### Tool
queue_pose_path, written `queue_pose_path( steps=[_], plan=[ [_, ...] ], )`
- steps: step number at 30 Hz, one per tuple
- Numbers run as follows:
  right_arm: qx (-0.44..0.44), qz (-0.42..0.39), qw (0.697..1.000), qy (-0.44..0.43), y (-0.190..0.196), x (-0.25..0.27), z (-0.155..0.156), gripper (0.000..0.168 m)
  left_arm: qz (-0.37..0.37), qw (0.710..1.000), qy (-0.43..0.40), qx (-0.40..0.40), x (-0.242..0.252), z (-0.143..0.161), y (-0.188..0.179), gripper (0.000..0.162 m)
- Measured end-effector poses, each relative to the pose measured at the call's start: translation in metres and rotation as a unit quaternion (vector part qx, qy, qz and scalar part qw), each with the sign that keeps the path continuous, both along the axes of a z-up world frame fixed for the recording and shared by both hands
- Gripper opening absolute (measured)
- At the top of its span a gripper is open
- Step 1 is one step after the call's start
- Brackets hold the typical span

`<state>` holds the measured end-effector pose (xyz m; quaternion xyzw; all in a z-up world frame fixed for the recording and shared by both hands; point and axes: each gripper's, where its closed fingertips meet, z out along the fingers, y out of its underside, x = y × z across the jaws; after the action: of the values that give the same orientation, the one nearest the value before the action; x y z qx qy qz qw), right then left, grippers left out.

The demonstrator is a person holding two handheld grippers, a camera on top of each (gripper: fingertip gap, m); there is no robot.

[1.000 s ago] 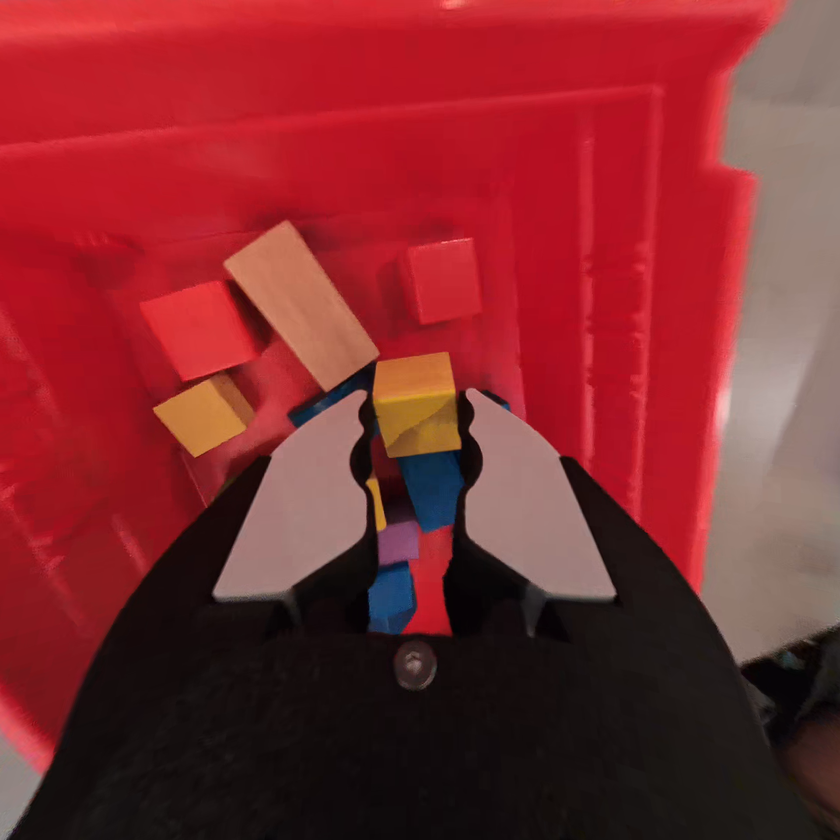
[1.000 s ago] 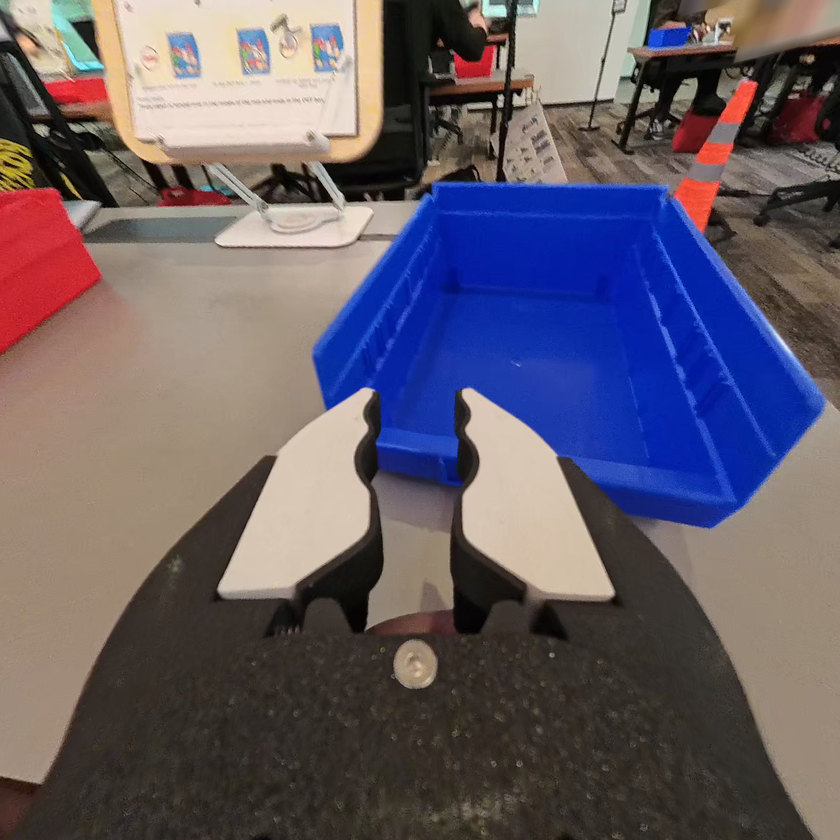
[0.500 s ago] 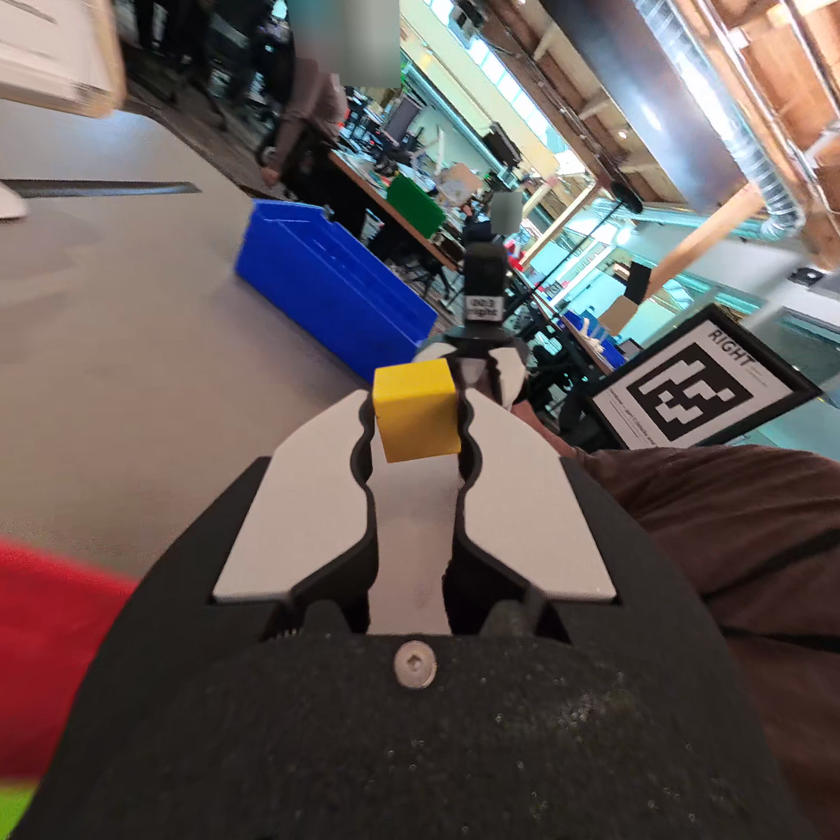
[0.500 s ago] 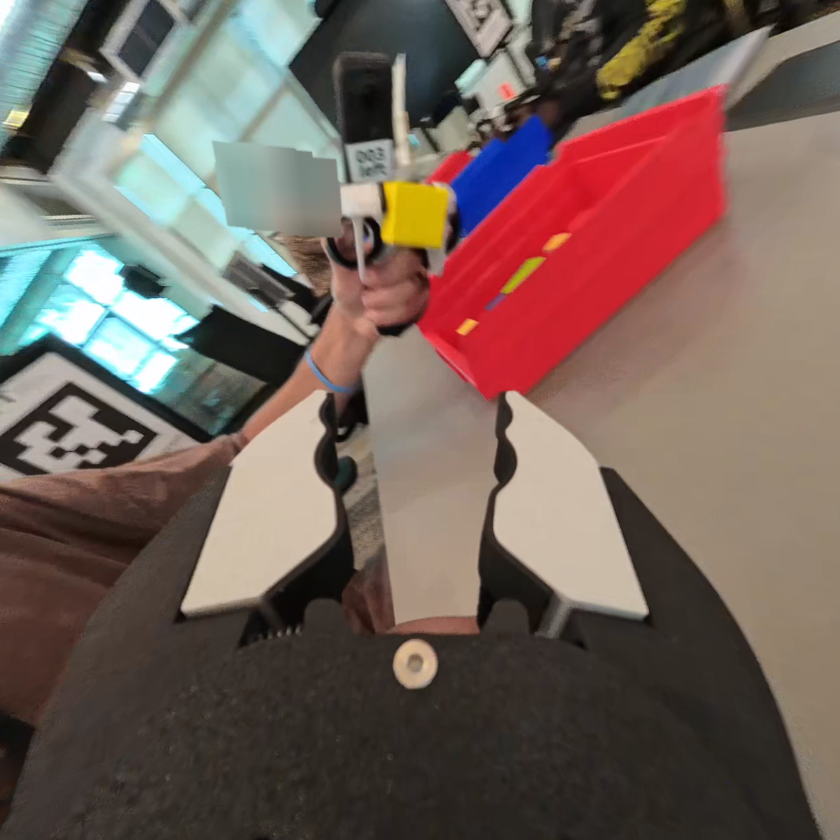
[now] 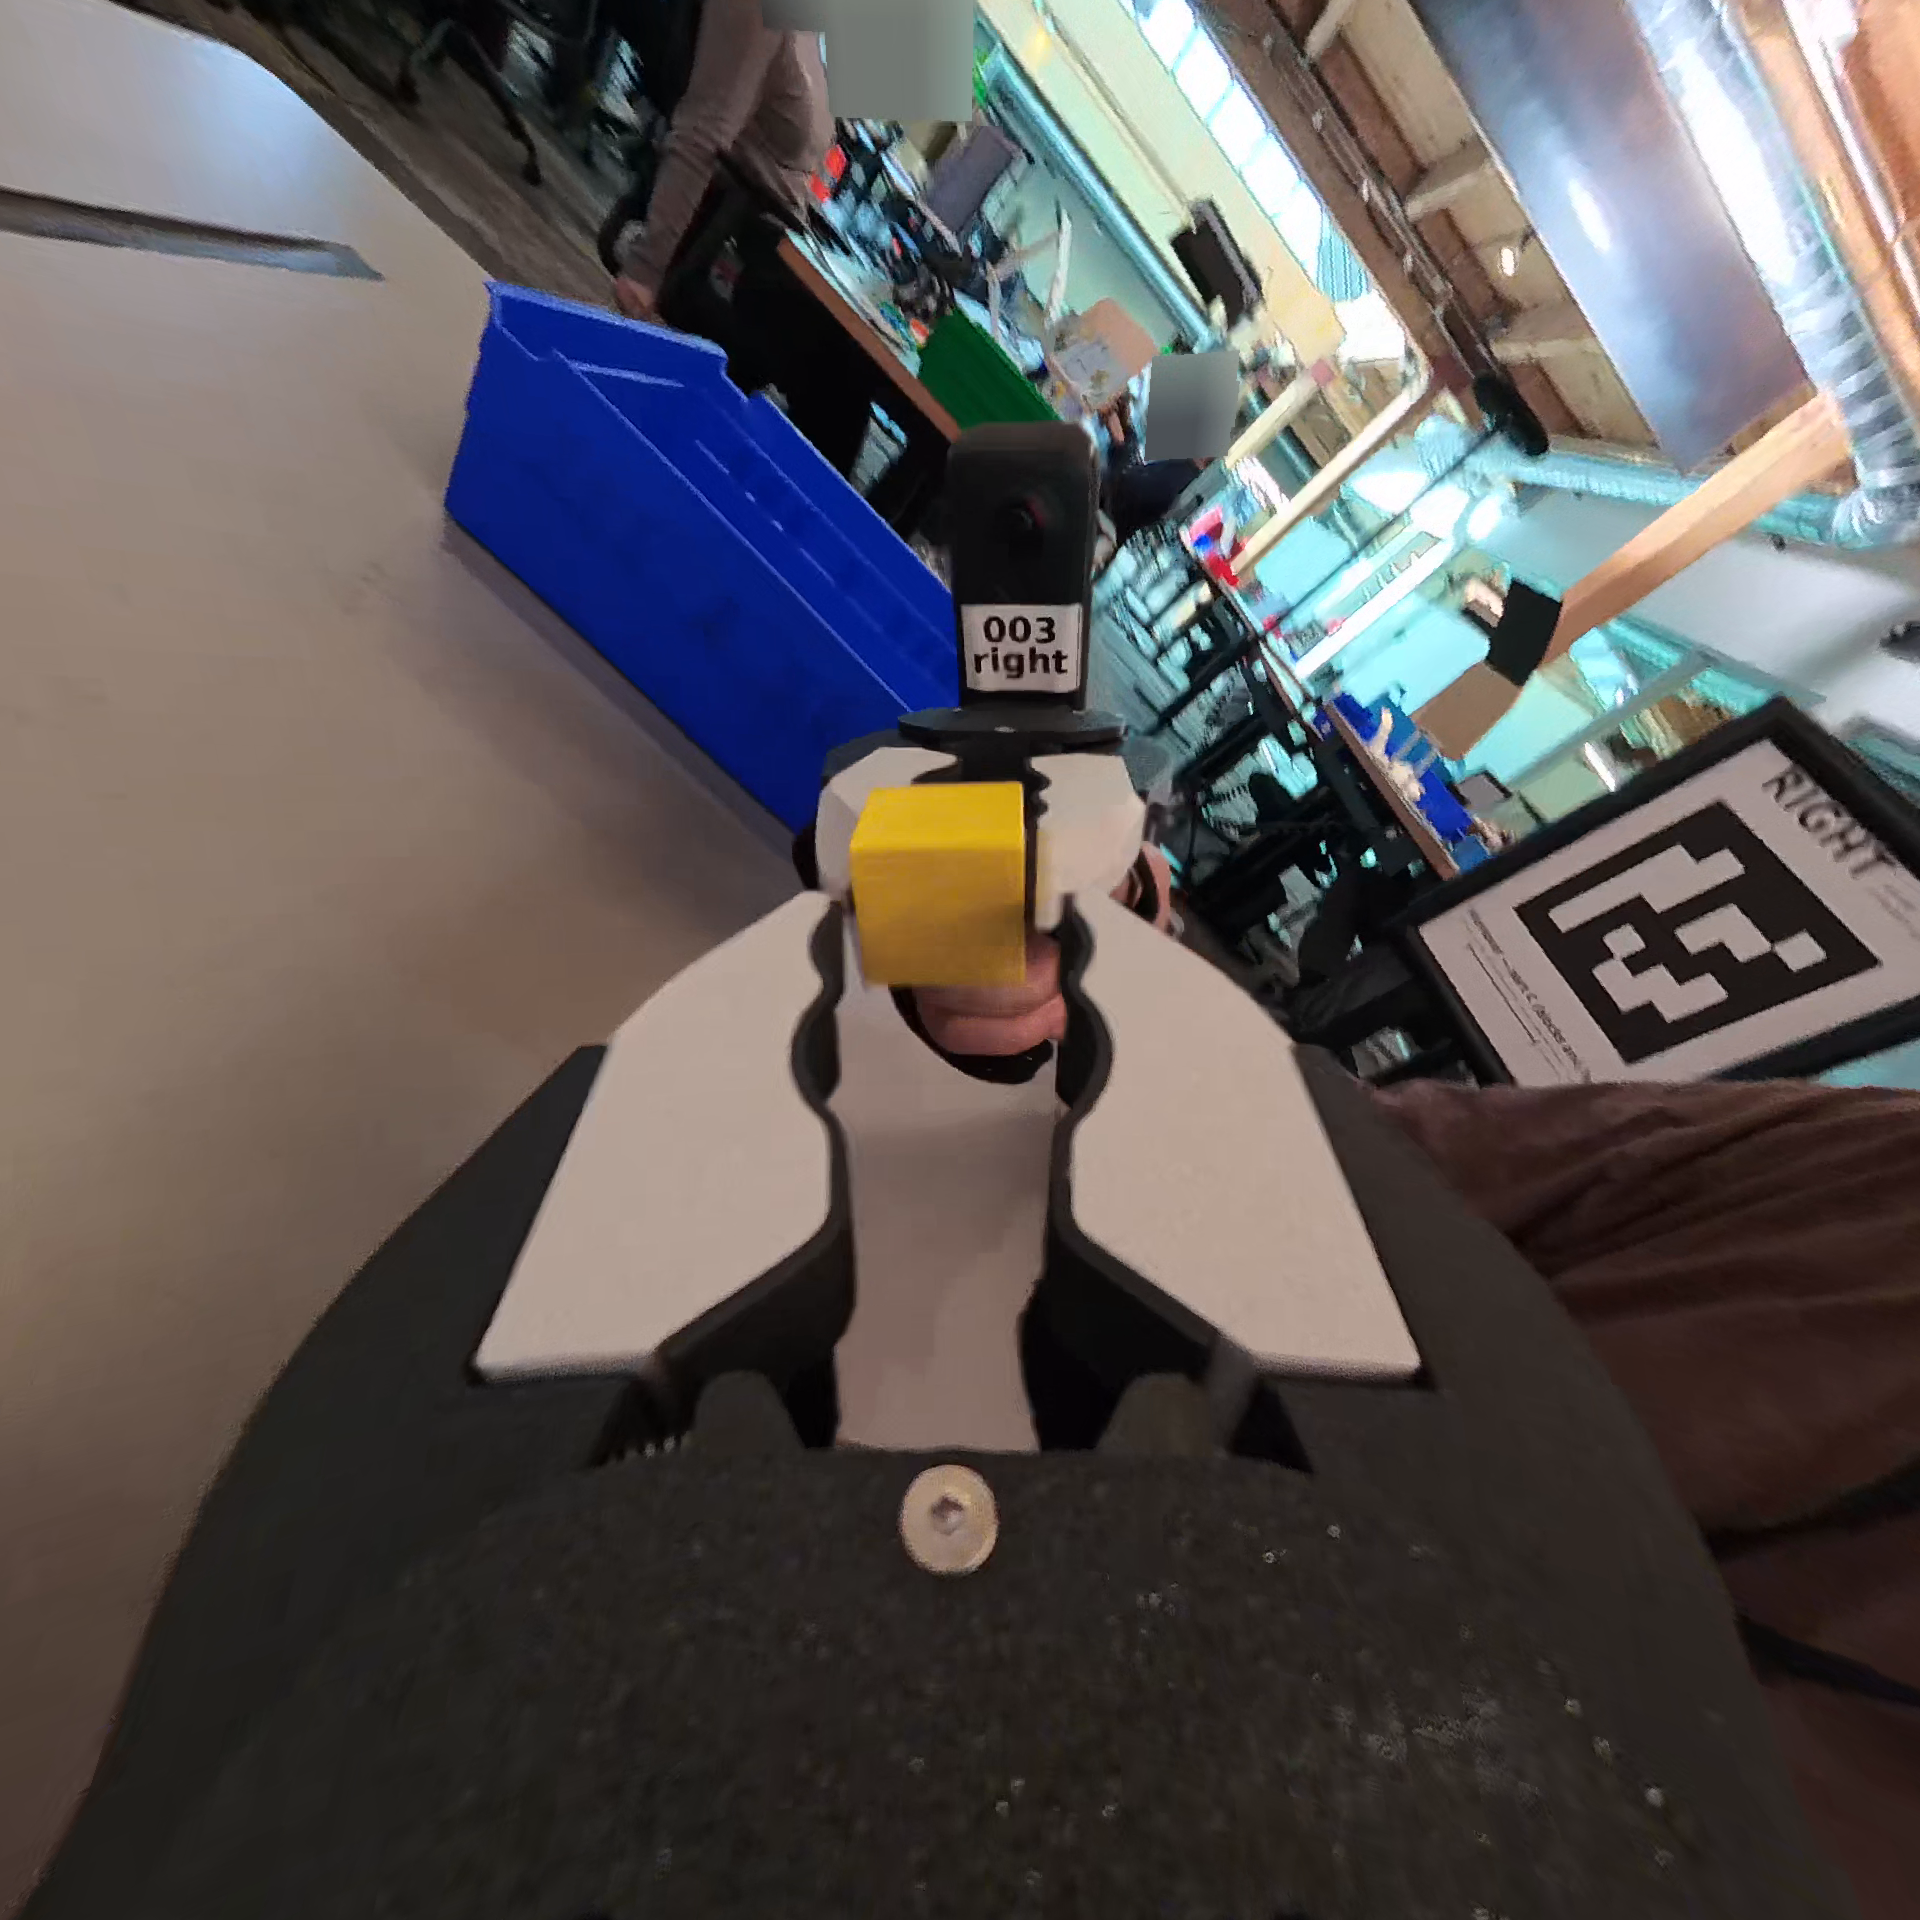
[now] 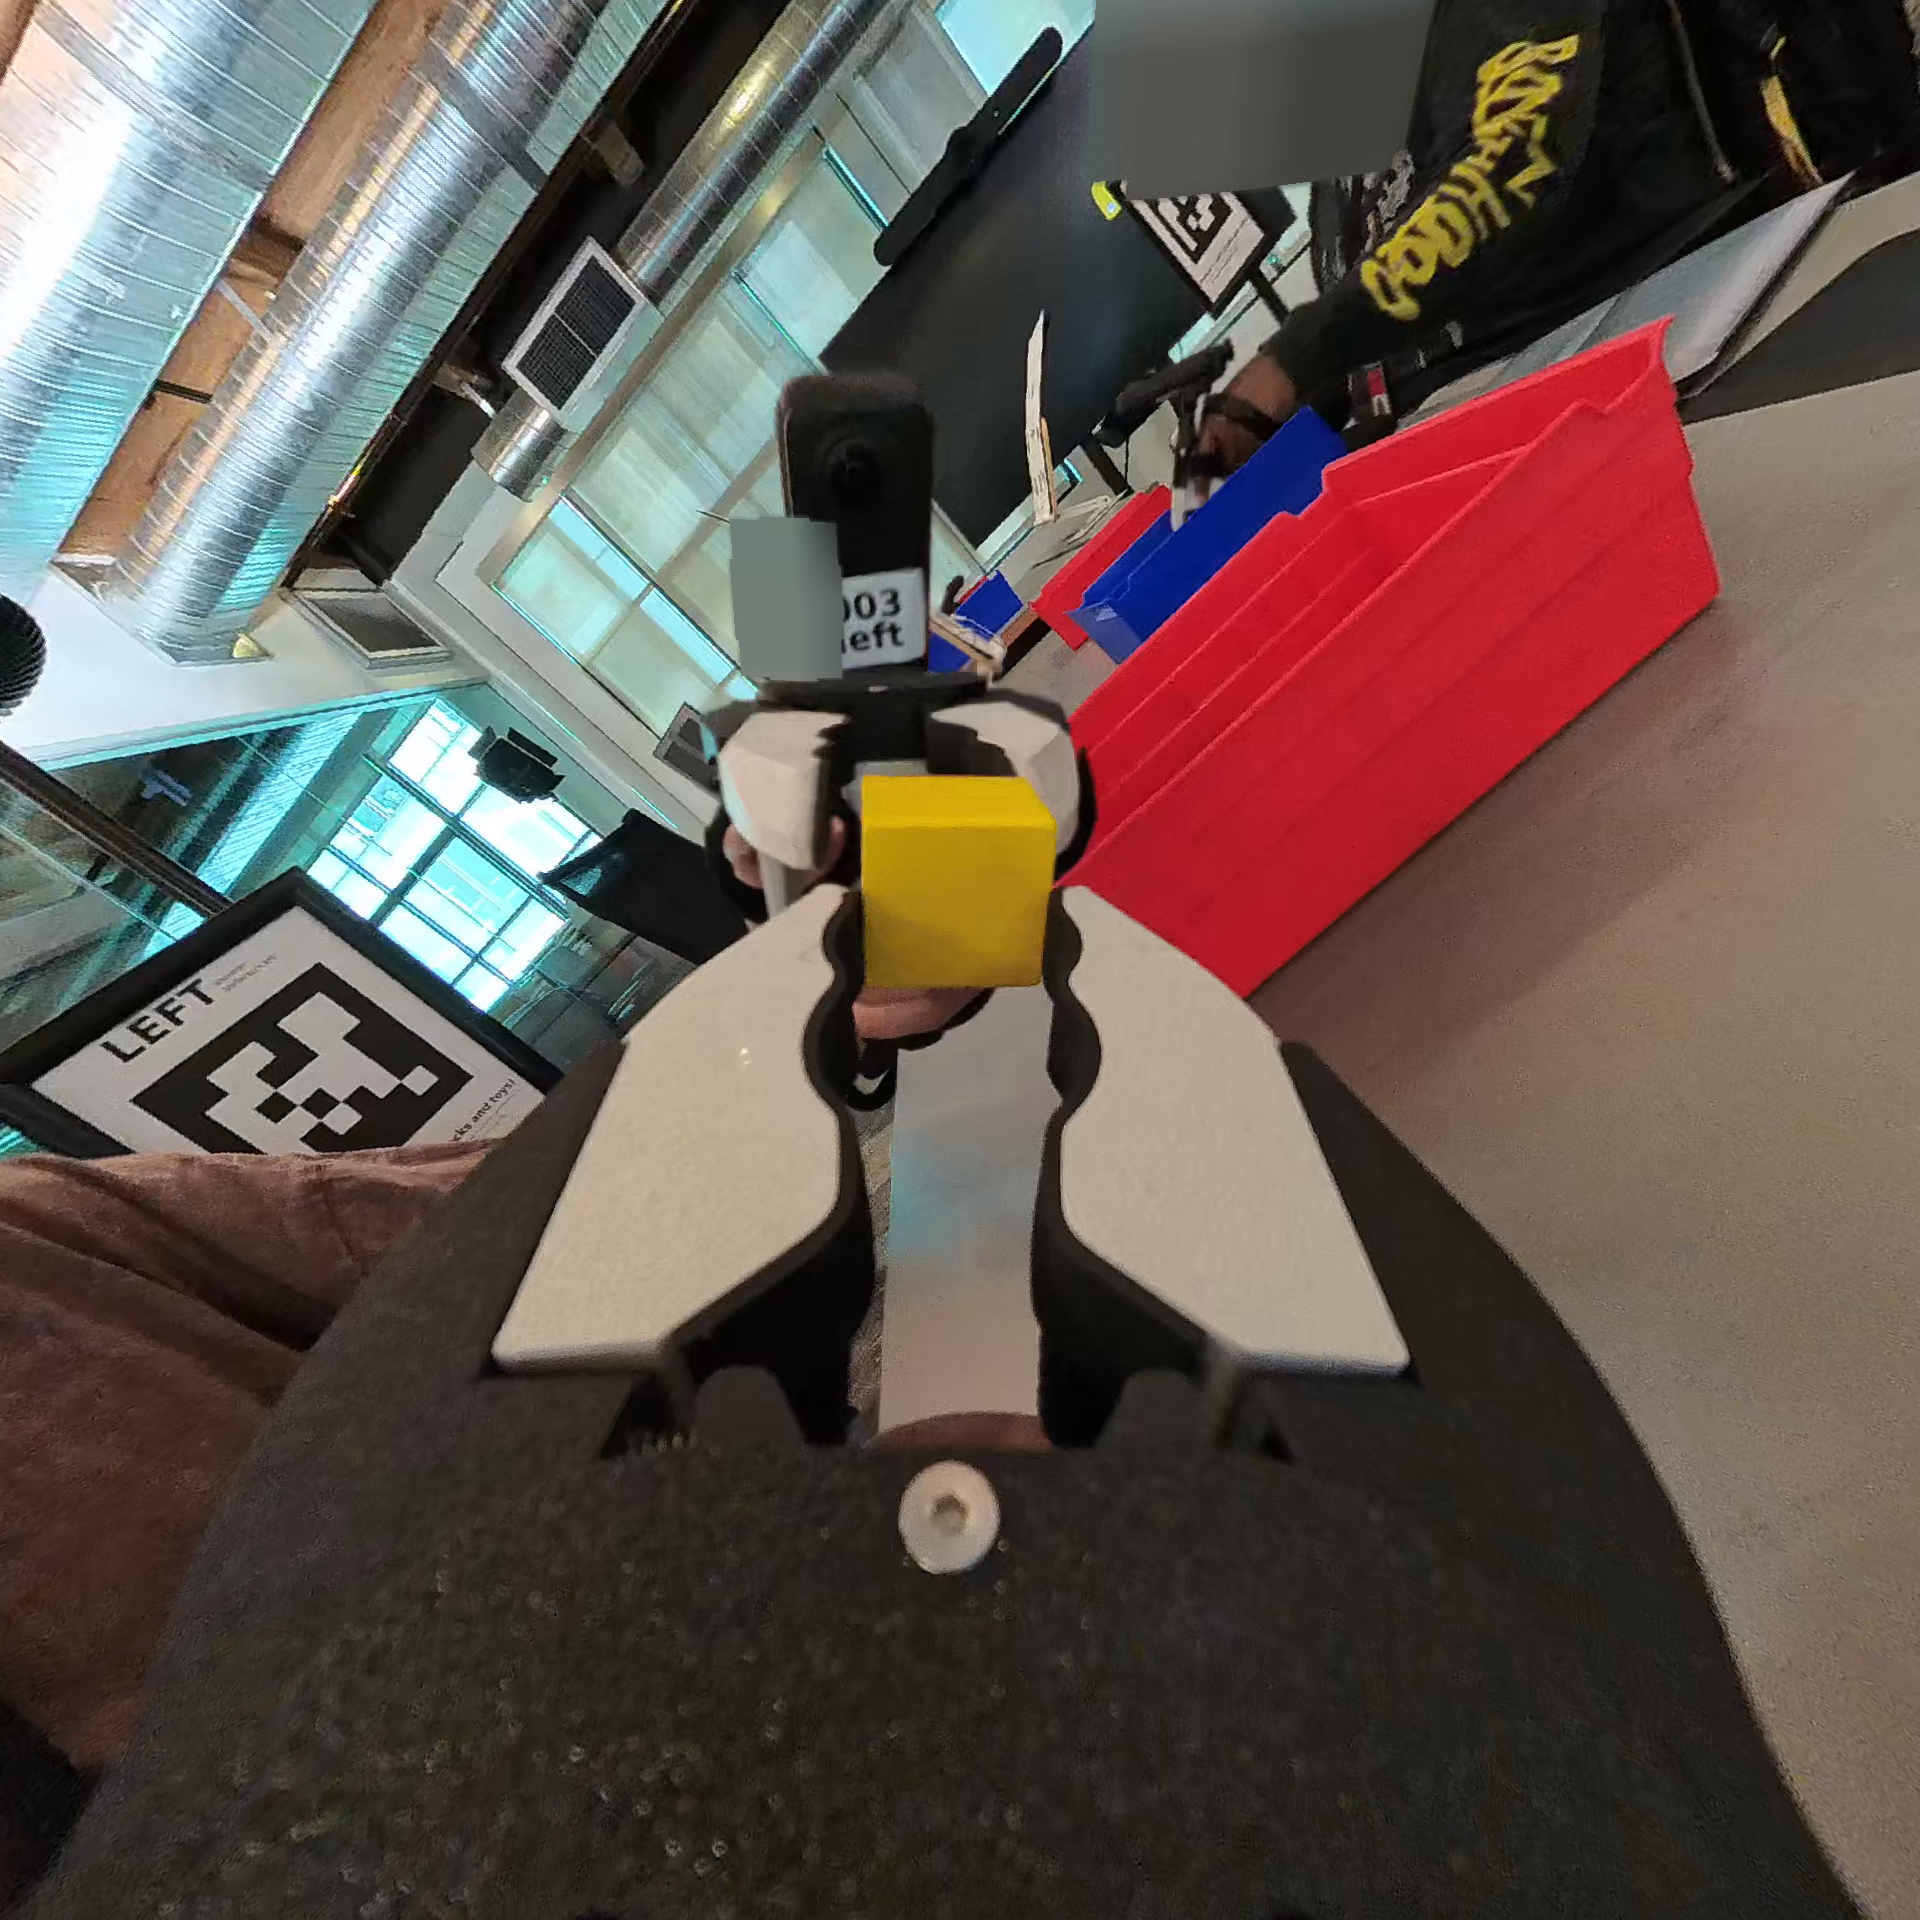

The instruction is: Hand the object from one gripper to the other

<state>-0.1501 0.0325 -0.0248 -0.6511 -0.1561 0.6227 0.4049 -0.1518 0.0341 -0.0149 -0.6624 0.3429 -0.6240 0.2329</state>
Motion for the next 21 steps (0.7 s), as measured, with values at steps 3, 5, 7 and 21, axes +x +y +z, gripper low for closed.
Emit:
queue_pose_path(
  steps=[3, 5, 7, 21],
  plan=[
    [0.026, -0.029, 0.999, -0.022, -0.002, 0.024, 0.014, 0.033, 0.087, 0.996, 0.012, 0.000, -0.029, -0.014, -0.012, 0.069],
    [0.054, -0.075, 0.995, -0.042, 0.000, 0.056, 0.036, 0.033, 0.129, 0.990, 0.048, 0.020, -0.052, -0.045, -0.039, 0.069],
    [0.083, -0.159, 0.980, -0.091, 0.005, 0.108, 0.064, 0.033, 0.174, 0.978, 0.096, 0.057, -0.078, -0.082, -0.063, 0.065],
    [-0.310, -0.328, 0.678, -0.580, 0.100, 0.406, -0.124, 0.034, 0.191, 0.956, 0.193, 0.116, -0.096, -0.115, -0.087, 0.057]
  ],
)
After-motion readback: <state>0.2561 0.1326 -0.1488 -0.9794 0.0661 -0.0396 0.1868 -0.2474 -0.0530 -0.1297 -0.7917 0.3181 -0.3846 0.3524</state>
